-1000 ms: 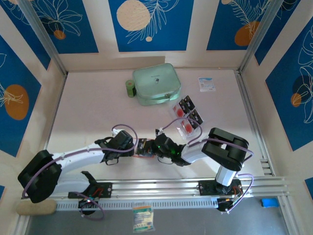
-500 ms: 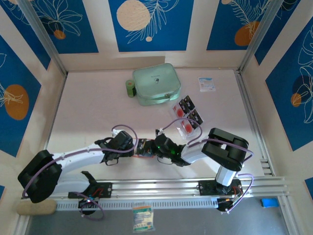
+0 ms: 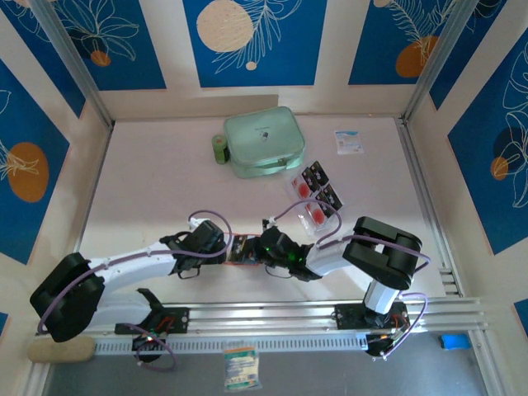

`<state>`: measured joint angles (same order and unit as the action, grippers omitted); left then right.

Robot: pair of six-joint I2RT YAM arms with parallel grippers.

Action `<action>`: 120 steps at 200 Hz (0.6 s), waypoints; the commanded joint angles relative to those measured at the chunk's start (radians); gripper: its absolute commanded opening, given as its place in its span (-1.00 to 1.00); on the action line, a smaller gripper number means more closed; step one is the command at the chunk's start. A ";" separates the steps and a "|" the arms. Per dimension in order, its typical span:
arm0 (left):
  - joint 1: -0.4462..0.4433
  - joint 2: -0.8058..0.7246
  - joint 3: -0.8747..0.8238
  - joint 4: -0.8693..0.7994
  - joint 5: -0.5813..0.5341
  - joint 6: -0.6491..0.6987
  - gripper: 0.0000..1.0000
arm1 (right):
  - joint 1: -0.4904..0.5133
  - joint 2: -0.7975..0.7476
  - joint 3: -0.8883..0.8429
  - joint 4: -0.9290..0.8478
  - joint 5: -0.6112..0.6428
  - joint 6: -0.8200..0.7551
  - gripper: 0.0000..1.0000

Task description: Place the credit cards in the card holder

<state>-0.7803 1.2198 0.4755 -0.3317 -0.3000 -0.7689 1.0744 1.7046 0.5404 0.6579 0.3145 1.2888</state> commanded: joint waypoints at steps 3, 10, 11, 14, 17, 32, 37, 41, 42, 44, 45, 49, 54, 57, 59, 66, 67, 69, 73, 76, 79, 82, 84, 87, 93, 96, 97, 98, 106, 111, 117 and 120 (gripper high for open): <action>0.010 0.002 -0.014 -0.001 0.001 -0.006 0.67 | 0.008 0.025 0.008 -0.062 0.003 0.035 -1.00; 0.009 0.002 -0.014 -0.001 0.001 -0.005 0.67 | 0.008 0.031 0.010 -0.066 0.001 0.043 -1.00; 0.010 0.003 -0.014 -0.001 0.001 -0.005 0.67 | 0.008 0.032 0.009 -0.066 0.000 0.044 -1.00; 0.010 0.002 -0.014 0.000 0.002 -0.005 0.67 | 0.006 0.034 0.010 -0.066 0.000 0.047 -1.00; 0.010 0.002 -0.014 -0.001 0.004 -0.006 0.67 | 0.007 0.035 0.010 -0.067 -0.002 0.051 -1.00; 0.010 0.000 -0.015 -0.001 0.003 -0.006 0.67 | 0.003 0.043 0.013 -0.067 -0.010 0.059 -1.00; 0.009 -0.001 -0.016 0.000 0.004 -0.005 0.67 | 0.002 0.044 0.014 -0.069 -0.013 0.062 -1.00; 0.010 -0.001 -0.017 0.001 0.003 -0.006 0.67 | 0.000 0.046 0.015 -0.067 -0.016 0.061 -1.00; 0.010 -0.002 -0.017 0.001 0.003 -0.006 0.67 | 0.000 0.046 0.015 -0.067 -0.017 0.061 -1.00; 0.010 -0.002 -0.017 0.001 0.003 -0.006 0.67 | -0.001 0.046 0.015 -0.067 -0.019 0.062 -1.00; 0.009 -0.002 -0.017 0.000 0.004 -0.006 0.67 | -0.002 0.046 0.015 -0.068 -0.019 0.062 -1.00; 0.010 -0.003 -0.018 0.000 0.004 -0.006 0.67 | -0.002 0.047 0.016 -0.069 -0.021 0.062 -1.00; 0.010 -0.003 -0.019 0.002 0.004 -0.006 0.67 | -0.002 0.050 0.018 -0.070 -0.024 0.061 -1.00; 0.010 -0.004 -0.018 0.002 0.004 -0.005 0.67 | -0.003 0.051 0.019 -0.070 -0.027 0.064 -1.00; 0.010 -0.005 -0.018 0.003 0.004 -0.006 0.67 | -0.004 0.052 0.019 -0.070 -0.029 0.063 -1.00; 0.010 -0.005 -0.019 0.003 0.004 -0.006 0.67 | -0.004 0.054 0.020 -0.070 -0.032 0.065 -1.00; 0.010 -0.004 -0.018 0.003 0.004 -0.006 0.67 | -0.006 0.054 0.021 -0.069 -0.032 0.065 -1.00; 0.010 -0.004 -0.018 0.002 0.004 -0.006 0.67 | -0.005 0.055 0.020 -0.070 -0.034 0.066 -1.00; 0.009 -0.003 -0.018 0.003 0.003 -0.006 0.67 | -0.006 0.057 0.021 -0.069 -0.036 0.067 -1.00; 0.010 -0.002 -0.018 0.003 0.004 -0.005 0.67 | -0.007 0.059 0.021 -0.067 -0.037 0.068 -1.00; 0.010 -0.002 -0.017 0.003 0.004 -0.005 0.67 | -0.007 0.060 0.021 -0.065 -0.039 0.069 -1.00; 0.009 -0.003 -0.017 0.003 0.004 -0.004 0.67 | -0.009 0.062 0.020 -0.063 -0.041 0.069 -1.00; 0.010 -0.002 -0.017 0.003 0.005 -0.004 0.67 | -0.008 0.063 0.020 -0.063 -0.041 0.068 -1.00; 0.009 -0.003 -0.017 0.003 0.004 -0.004 0.67 | -0.010 0.064 0.021 -0.063 -0.043 0.070 -1.00; 0.010 -0.004 -0.017 0.003 0.004 -0.004 0.67 | -0.010 0.067 0.021 -0.060 -0.046 0.070 -1.00; 0.009 -0.004 -0.018 0.003 0.005 -0.004 0.67 | -0.010 0.068 0.022 -0.059 -0.049 0.071 -1.00; 0.010 -0.004 -0.017 0.003 0.004 -0.004 0.67 | -0.010 0.068 0.022 -0.058 -0.049 0.071 -1.00; 0.009 -0.005 -0.018 0.003 0.004 -0.004 0.67 | -0.011 0.068 0.023 -0.058 -0.049 0.070 -1.00; 0.010 -0.004 -0.018 0.004 0.004 -0.003 0.67 | -0.011 0.073 0.026 -0.058 -0.055 0.070 -1.00; 0.010 -0.003 -0.017 0.003 0.005 -0.004 0.67 | -0.013 0.075 0.029 -0.058 -0.059 0.070 -1.00; 0.010 -0.004 -0.017 0.002 0.005 -0.004 0.67 | -0.013 0.078 0.033 -0.058 -0.064 0.067 -1.00; 0.010 -0.004 -0.017 0.003 0.004 -0.004 0.67 | -0.013 0.081 0.034 -0.058 -0.064 0.066 -1.00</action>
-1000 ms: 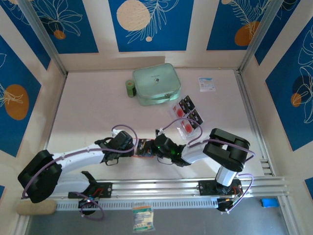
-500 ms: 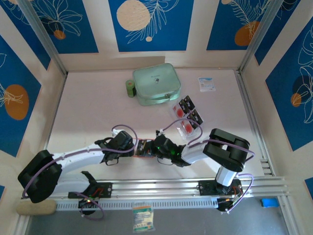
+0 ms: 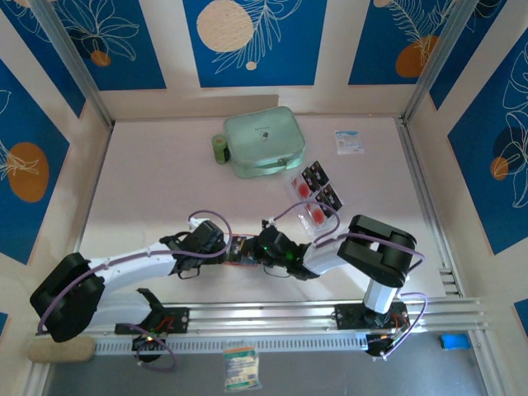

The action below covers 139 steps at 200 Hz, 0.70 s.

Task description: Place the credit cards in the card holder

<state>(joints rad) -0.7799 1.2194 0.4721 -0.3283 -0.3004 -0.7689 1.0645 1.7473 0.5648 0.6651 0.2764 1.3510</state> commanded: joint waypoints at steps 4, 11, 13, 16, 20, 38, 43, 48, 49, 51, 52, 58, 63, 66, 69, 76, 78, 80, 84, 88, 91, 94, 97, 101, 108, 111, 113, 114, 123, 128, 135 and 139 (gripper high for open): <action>0.009 -0.004 -0.013 -0.001 0.005 -0.004 0.67 | -0.003 0.040 0.013 -0.067 -0.029 0.004 -1.00; 0.010 -0.005 -0.013 -0.001 0.005 -0.004 0.67 | -0.005 0.045 0.016 -0.068 -0.035 0.005 -1.00; 0.010 -0.006 -0.013 -0.001 0.005 -0.004 0.67 | -0.006 0.046 0.017 -0.068 -0.036 0.005 -1.00; 0.010 -0.005 -0.013 -0.003 0.005 -0.004 0.67 | -0.007 0.047 0.019 -0.068 -0.039 0.005 -1.00; 0.010 -0.005 -0.013 -0.002 0.005 -0.005 0.67 | -0.007 0.050 0.021 -0.069 -0.042 0.006 -1.00; 0.009 -0.008 -0.014 -0.004 0.004 -0.004 0.67 | -0.011 0.058 0.022 -0.068 -0.052 0.011 -1.00; 0.010 -0.008 -0.014 -0.005 0.004 -0.005 0.67 | -0.012 0.057 0.020 -0.066 -0.054 0.012 -1.00; 0.009 -0.008 -0.013 -0.007 0.004 -0.005 0.67 | -0.012 0.056 0.016 -0.063 -0.051 0.013 -1.00; 0.010 -0.009 -0.013 -0.007 0.003 -0.004 0.67 | -0.013 0.055 0.017 -0.063 -0.051 0.014 -1.00; 0.010 -0.010 -0.013 -0.006 0.003 -0.004 0.67 | -0.013 0.055 0.015 -0.062 -0.050 0.014 -1.00; 0.010 -0.010 -0.012 -0.007 0.004 -0.004 0.67 | -0.013 0.054 0.015 -0.062 -0.050 0.015 -1.00; 0.010 -0.010 -0.013 -0.007 0.002 -0.004 0.67 | -0.012 0.051 0.012 -0.061 -0.047 0.016 -1.00; 0.010 -0.010 -0.012 -0.007 0.003 -0.004 0.67 | -0.012 0.048 0.009 -0.061 -0.045 0.018 -1.00; 0.010 -0.011 -0.011 -0.008 0.003 -0.004 0.67 | -0.012 0.046 0.008 -0.061 -0.043 0.019 -1.00; 0.010 -0.012 -0.011 -0.008 0.002 -0.005 0.67 | -0.014 0.044 0.004 -0.061 -0.042 0.020 -1.00; 0.010 -0.011 -0.009 -0.008 0.002 -0.004 0.67 | -0.012 0.036 0.001 -0.064 -0.037 0.025 -1.00; 0.010 -0.011 -0.009 -0.008 0.001 -0.004 0.67 | -0.012 0.035 -0.001 -0.065 -0.035 0.026 -1.00; 0.010 -0.011 -0.009 -0.008 0.001 -0.004 0.67 | -0.012 0.033 -0.001 -0.066 -0.034 0.027 -1.00; 0.010 -0.011 -0.009 -0.008 0.002 -0.004 0.67 | -0.012 0.028 -0.004 -0.070 -0.030 0.029 -1.00; 0.010 -0.011 -0.007 -0.009 0.000 -0.004 0.67 | -0.013 0.024 -0.005 -0.074 -0.029 0.031 -1.00; 0.009 -0.011 -0.007 -0.010 0.000 -0.004 0.67 | -0.012 0.020 -0.006 -0.078 -0.027 0.032 -1.00; 0.009 -0.011 -0.007 -0.010 0.001 -0.004 0.67 | -0.013 0.017 -0.007 -0.083 -0.024 0.033 -1.00; 0.010 -0.012 -0.008 -0.011 0.000 -0.004 0.67 | -0.012 0.012 -0.007 -0.088 -0.022 0.034 -1.00; 0.010 -0.013 -0.008 -0.010 0.001 -0.004 0.67 | -0.011 0.008 -0.009 -0.093 -0.018 0.036 -1.00; 0.010 -0.012 -0.007 -0.010 0.001 -0.004 0.67 | -0.009 -0.002 -0.009 -0.103 -0.013 0.036 -1.00; 0.009 -0.012 -0.007 -0.010 0.000 -0.004 0.67 | -0.009 -0.004 -0.009 -0.108 -0.011 0.037 -1.00; 0.009 -0.013 -0.007 -0.010 0.001 -0.004 0.67 | -0.010 -0.006 -0.009 -0.111 -0.009 0.036 -1.00; 0.010 -0.013 -0.007 -0.010 0.000 -0.004 0.67 | -0.010 -0.008 -0.009 -0.112 -0.009 0.037 -1.00; 0.009 -0.012 -0.007 -0.011 0.001 -0.004 0.67 | -0.007 -0.017 -0.008 -0.126 -0.003 0.036 -1.00; 0.010 -0.013 -0.007 -0.012 0.000 -0.004 0.67 | -0.007 -0.022 -0.007 -0.134 -0.001 0.038 -1.00; 0.010 -0.013 -0.008 -0.010 0.001 -0.004 0.67 | -0.005 -0.026 -0.004 -0.145 0.001 0.038 -1.00; 0.009 -0.013 -0.009 -0.010 0.001 -0.004 0.67 | -0.005 -0.026 -0.002 -0.150 0.002 0.037 -1.00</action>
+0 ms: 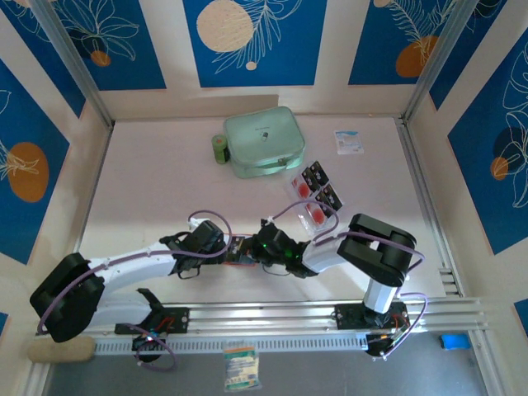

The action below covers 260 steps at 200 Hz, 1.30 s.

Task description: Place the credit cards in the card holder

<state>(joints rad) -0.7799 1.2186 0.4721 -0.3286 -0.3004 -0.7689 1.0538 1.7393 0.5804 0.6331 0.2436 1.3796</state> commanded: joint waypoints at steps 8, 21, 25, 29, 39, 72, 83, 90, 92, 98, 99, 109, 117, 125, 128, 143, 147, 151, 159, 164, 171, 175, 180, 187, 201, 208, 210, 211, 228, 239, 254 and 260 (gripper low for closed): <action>0.010 -0.012 -0.009 -0.009 0.000 -0.004 0.67 | 0.006 -0.017 -0.012 -0.125 0.033 0.006 -1.00; 0.010 -0.010 -0.009 -0.007 0.002 -0.004 0.67 | 0.003 -0.002 0.001 -0.133 0.019 0.003 -1.00; 0.010 -0.010 -0.009 -0.008 0.002 -0.004 0.67 | 0.003 0.004 0.003 -0.129 0.015 0.004 -1.00; 0.010 -0.010 -0.009 -0.009 0.002 -0.004 0.67 | 0.002 0.009 0.005 -0.122 0.007 0.002 -1.00; 0.010 -0.010 -0.009 -0.008 0.001 -0.004 0.67 | 0.000 0.026 0.010 -0.108 -0.007 0.003 -1.00; 0.010 -0.016 -0.012 -0.010 0.001 -0.006 0.67 | -0.005 0.055 0.026 -0.096 -0.034 0.007 -1.00; 0.010 -0.018 -0.013 -0.009 0.001 -0.006 0.67 | -0.007 0.058 0.030 -0.099 -0.041 0.004 -1.00; 0.009 -0.019 -0.013 -0.011 0.000 -0.006 0.67 | -0.008 0.060 0.034 -0.106 -0.045 0.003 -1.00; 0.009 -0.019 -0.013 -0.011 0.000 -0.006 0.67 | -0.008 0.060 0.035 -0.108 -0.044 0.003 -1.00; 0.009 -0.019 -0.013 -0.011 0.001 -0.005 0.67 | -0.010 0.062 0.037 -0.111 -0.045 0.001 -1.00; 0.009 -0.019 -0.013 -0.011 0.001 -0.005 0.67 | -0.010 0.062 0.038 -0.111 -0.046 0.001 -1.00; 0.010 -0.019 -0.012 -0.011 0.001 -0.006 0.67 | -0.012 0.065 0.041 -0.114 -0.050 0.000 -1.00; 0.010 -0.020 -0.013 -0.011 0.001 -0.005 0.67 | -0.014 0.067 0.045 -0.116 -0.054 -0.002 -1.00; 0.010 -0.020 -0.012 -0.010 0.001 -0.006 0.67 | -0.017 0.072 0.050 -0.124 -0.062 -0.002 -1.00; 0.010 -0.020 -0.012 -0.010 0.000 -0.006 0.67 | -0.019 0.074 0.055 -0.129 -0.065 -0.003 -1.00; 0.010 -0.020 -0.009 -0.012 0.000 -0.006 0.67 | -0.023 0.086 0.073 -0.148 -0.084 -0.010 -1.00; 0.010 -0.021 -0.010 -0.012 0.001 -0.005 0.67 | -0.024 0.089 0.078 -0.152 -0.088 -0.013 -1.00; 0.010 -0.021 -0.009 -0.014 0.001 -0.005 0.67 | -0.026 0.092 0.082 -0.155 -0.093 -0.015 -1.00; 0.009 -0.022 -0.008 -0.014 0.000 -0.004 0.67 | -0.028 0.099 0.089 -0.160 -0.102 -0.016 -1.00; 0.009 -0.024 -0.009 -0.014 -0.001 -0.006 0.67 | -0.029 0.102 0.094 -0.164 -0.108 -0.017 -1.00; 0.009 -0.026 -0.007 -0.016 -0.001 -0.006 0.67 | -0.029 0.108 0.097 -0.164 -0.116 -0.017 -1.00; 0.010 -0.027 -0.008 -0.016 0.000 -0.006 0.67 | -0.031 0.109 0.097 -0.162 -0.119 -0.016 -1.00; 0.010 -0.027 -0.007 -0.016 -0.001 -0.006 0.67 | -0.032 0.112 0.098 -0.160 -0.121 -0.017 -1.00; 0.010 -0.028 -0.007 -0.017 -0.001 -0.006 0.67 | -0.033 0.114 0.096 -0.157 -0.125 -0.017 -1.00; 0.009 -0.027 -0.006 -0.020 -0.001 -0.005 0.67 | -0.035 0.114 0.095 -0.154 -0.131 -0.020 -0.91; 0.010 -0.027 -0.006 -0.018 -0.001 -0.003 0.67 | -0.037 0.114 0.095 -0.158 -0.137 -0.021 -0.85; 0.010 -0.027 -0.006 -0.018 -0.001 -0.004 0.67 | -0.039 0.113 0.095 -0.159 -0.138 -0.023 -0.83; 0.010 -0.027 -0.006 -0.018 -0.001 -0.004 0.67 | -0.038 0.112 0.095 -0.159 -0.140 -0.023 -0.82; 0.010 -0.027 -0.007 -0.021 -0.003 -0.003 0.67 | -0.050 0.102 0.095 -0.166 -0.156 -0.037 -0.59; 0.009 -0.024 -0.007 -0.019 -0.002 -0.003 0.67 | -0.058 0.091 0.097 -0.173 -0.166 -0.053 -0.41; 0.010 -0.021 -0.010 -0.019 -0.003 -0.004 0.67 | -0.069 0.068 0.100 -0.184 -0.181 -0.082 -0.21; 0.010 -0.020 -0.012 -0.017 -0.001 -0.004 0.67 | -0.072 0.056 0.103 -0.191 -0.186 -0.096 -0.14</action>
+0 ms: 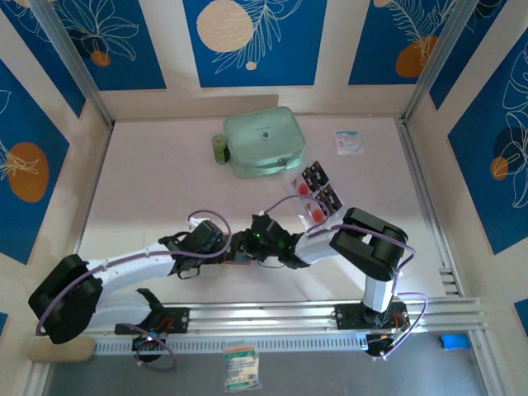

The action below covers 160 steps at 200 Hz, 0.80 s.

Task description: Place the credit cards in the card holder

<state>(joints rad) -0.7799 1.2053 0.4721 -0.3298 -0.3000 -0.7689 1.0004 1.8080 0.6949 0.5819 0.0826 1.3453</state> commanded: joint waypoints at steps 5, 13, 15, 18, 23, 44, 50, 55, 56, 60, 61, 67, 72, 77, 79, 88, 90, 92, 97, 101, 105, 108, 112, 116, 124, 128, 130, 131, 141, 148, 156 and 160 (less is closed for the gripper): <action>0.010 -0.004 -0.012 -0.014 -0.003 -0.005 0.67 | -0.022 -0.023 -0.007 -0.153 -0.030 -0.075 -0.10; 0.010 -0.005 -0.013 -0.013 -0.002 -0.006 0.67 | -0.029 -0.042 0.003 -0.174 -0.036 -0.100 -0.04; 0.010 -0.005 -0.013 -0.013 -0.002 -0.006 0.67 | -0.029 -0.048 0.005 -0.180 -0.037 -0.104 -0.03; 0.009 -0.005 -0.014 -0.013 -0.002 -0.006 0.67 | -0.032 -0.055 0.009 -0.188 -0.039 -0.117 -0.01; 0.010 -0.005 -0.014 -0.013 -0.001 -0.006 0.67 | -0.034 -0.069 0.014 -0.203 -0.041 -0.134 0.01; 0.009 -0.008 -0.013 -0.012 0.001 -0.006 0.67 | -0.045 -0.134 0.041 -0.284 -0.043 -0.204 0.04; 0.009 -0.008 -0.012 -0.012 -0.001 -0.006 0.67 | -0.049 -0.154 0.048 -0.312 -0.040 -0.222 0.04; 0.009 -0.009 -0.012 -0.014 0.001 -0.006 0.67 | -0.052 -0.170 0.052 -0.335 -0.036 -0.237 0.04; 0.010 -0.009 -0.012 -0.014 0.001 -0.006 0.67 | -0.052 -0.171 0.053 -0.340 -0.036 -0.238 0.04; 0.009 -0.009 -0.012 -0.013 0.000 -0.007 0.67 | -0.055 -0.188 0.057 -0.359 -0.033 -0.251 0.04; 0.009 -0.010 -0.012 -0.013 0.001 -0.007 0.67 | -0.055 -0.190 0.058 -0.363 -0.032 -0.254 0.04; 0.010 -0.010 -0.010 -0.012 0.000 -0.007 0.67 | -0.059 -0.210 0.061 -0.391 -0.024 -0.269 0.04; 0.010 -0.012 -0.011 -0.013 0.001 -0.008 0.67 | -0.060 -0.226 0.063 -0.418 -0.012 -0.280 0.04; 0.010 -0.013 -0.010 -0.013 0.000 -0.007 0.67 | -0.062 -0.241 0.065 -0.446 -0.001 -0.290 0.04; 0.009 -0.014 -0.011 -0.013 -0.001 -0.007 0.67 | -0.063 -0.248 0.065 -0.456 0.005 -0.294 0.03; 0.010 -0.015 -0.011 -0.013 -0.001 -0.007 0.67 | -0.066 -0.271 0.067 -0.504 0.029 -0.311 0.03; 0.009 -0.016 -0.011 -0.012 -0.001 -0.007 0.67 | -0.068 -0.276 0.067 -0.517 0.037 -0.314 0.03; 0.009 -0.016 -0.010 -0.012 0.000 -0.007 0.67 | -0.068 -0.281 0.069 -0.532 0.044 -0.317 0.04; 0.009 -0.016 -0.011 -0.012 0.000 -0.007 0.67 | -0.069 -0.289 0.077 -0.573 0.063 -0.326 0.03; 0.010 -0.017 -0.010 -0.012 0.001 -0.007 0.67 | -0.072 -0.294 0.084 -0.605 0.080 -0.334 0.03; 0.010 -0.017 -0.010 -0.012 0.001 -0.009 0.67 | -0.071 -0.298 0.091 -0.638 0.098 -0.342 0.04; 0.010 -0.018 -0.010 -0.013 0.001 -0.009 0.67 | -0.072 -0.298 0.096 -0.662 0.111 -0.347 0.03; 0.010 -0.019 -0.011 -0.013 0.001 -0.008 0.67 | -0.071 -0.299 0.105 -0.689 0.131 -0.353 0.03; 0.010 -0.019 -0.010 -0.013 0.001 -0.008 0.67 | -0.071 -0.299 0.113 -0.719 0.144 -0.362 0.04; 0.010 -0.021 -0.011 -0.013 0.002 -0.009 0.67 | -0.071 -0.292 0.130 -0.764 0.164 -0.378 0.04; 0.010 -0.021 -0.010 -0.012 0.002 -0.009 0.67 | -0.070 -0.287 0.137 -0.786 0.170 -0.384 0.04; 0.010 -0.021 -0.010 -0.012 0.002 -0.009 0.67 | -0.069 -0.285 0.144 -0.796 0.177 -0.388 0.05; 0.010 -0.021 -0.010 -0.013 0.001 -0.009 0.67 | -0.069 -0.283 0.146 -0.800 0.177 -0.388 0.05; 0.009 -0.023 -0.010 -0.015 0.001 -0.009 0.67 | -0.067 -0.264 0.165 -0.834 0.189 -0.404 0.05; 0.009 -0.025 -0.011 -0.016 0.001 -0.009 0.67 | -0.064 -0.249 0.178 -0.851 0.198 -0.412 0.06; 0.009 -0.025 -0.012 -0.018 0.000 -0.009 0.67 | -0.060 -0.229 0.190 -0.859 0.202 -0.420 0.05; 0.010 -0.025 -0.012 -0.018 0.001 -0.009 0.67 | -0.059 -0.218 0.195 -0.860 0.203 -0.423 0.05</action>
<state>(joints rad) -0.7799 1.1988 0.4717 -0.3298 -0.2966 -0.7692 0.9340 1.5402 0.8452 -0.1383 0.2199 0.9844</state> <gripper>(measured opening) 0.836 0.526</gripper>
